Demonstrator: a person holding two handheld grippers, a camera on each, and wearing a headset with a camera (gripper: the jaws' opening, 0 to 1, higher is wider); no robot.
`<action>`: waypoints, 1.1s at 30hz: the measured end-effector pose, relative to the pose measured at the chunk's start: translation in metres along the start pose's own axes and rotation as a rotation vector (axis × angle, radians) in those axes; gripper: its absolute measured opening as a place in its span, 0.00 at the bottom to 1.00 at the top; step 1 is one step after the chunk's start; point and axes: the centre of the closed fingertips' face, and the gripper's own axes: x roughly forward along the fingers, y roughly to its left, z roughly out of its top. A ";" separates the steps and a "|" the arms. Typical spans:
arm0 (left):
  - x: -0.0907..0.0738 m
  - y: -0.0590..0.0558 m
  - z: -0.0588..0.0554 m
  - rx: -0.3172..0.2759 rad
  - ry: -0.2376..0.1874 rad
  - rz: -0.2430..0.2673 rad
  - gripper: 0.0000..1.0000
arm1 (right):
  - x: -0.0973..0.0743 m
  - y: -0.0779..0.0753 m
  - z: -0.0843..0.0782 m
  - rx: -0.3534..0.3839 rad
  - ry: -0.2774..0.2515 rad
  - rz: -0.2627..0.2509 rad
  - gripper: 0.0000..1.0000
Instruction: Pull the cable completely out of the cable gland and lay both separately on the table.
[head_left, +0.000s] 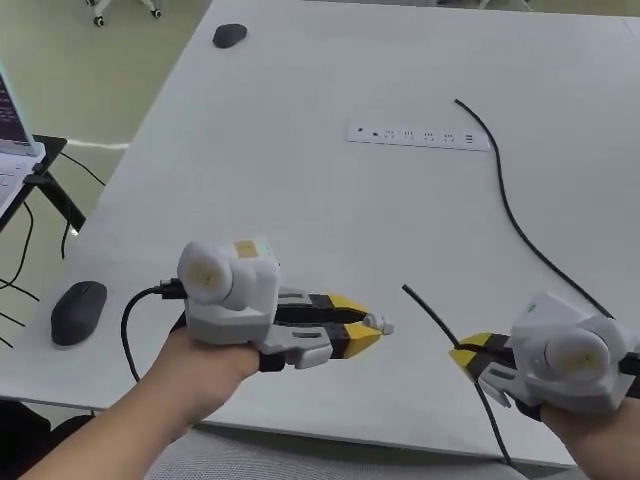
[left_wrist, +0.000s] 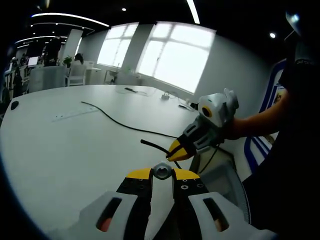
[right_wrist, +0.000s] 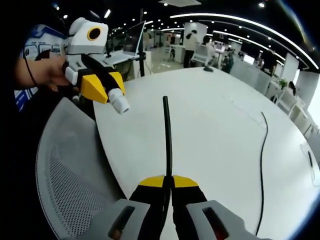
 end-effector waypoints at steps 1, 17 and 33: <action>0.000 0.001 -0.001 -0.002 0.001 0.000 0.15 | 0.000 -0.002 0.002 0.012 0.000 0.000 0.00; -0.010 0.015 -0.014 -0.045 -0.021 0.008 0.15 | 0.018 -0.020 0.037 -0.017 0.016 -0.015 0.00; -0.029 0.038 -0.040 -0.067 -0.061 0.029 0.15 | 0.049 -0.029 0.062 0.009 0.035 0.003 0.00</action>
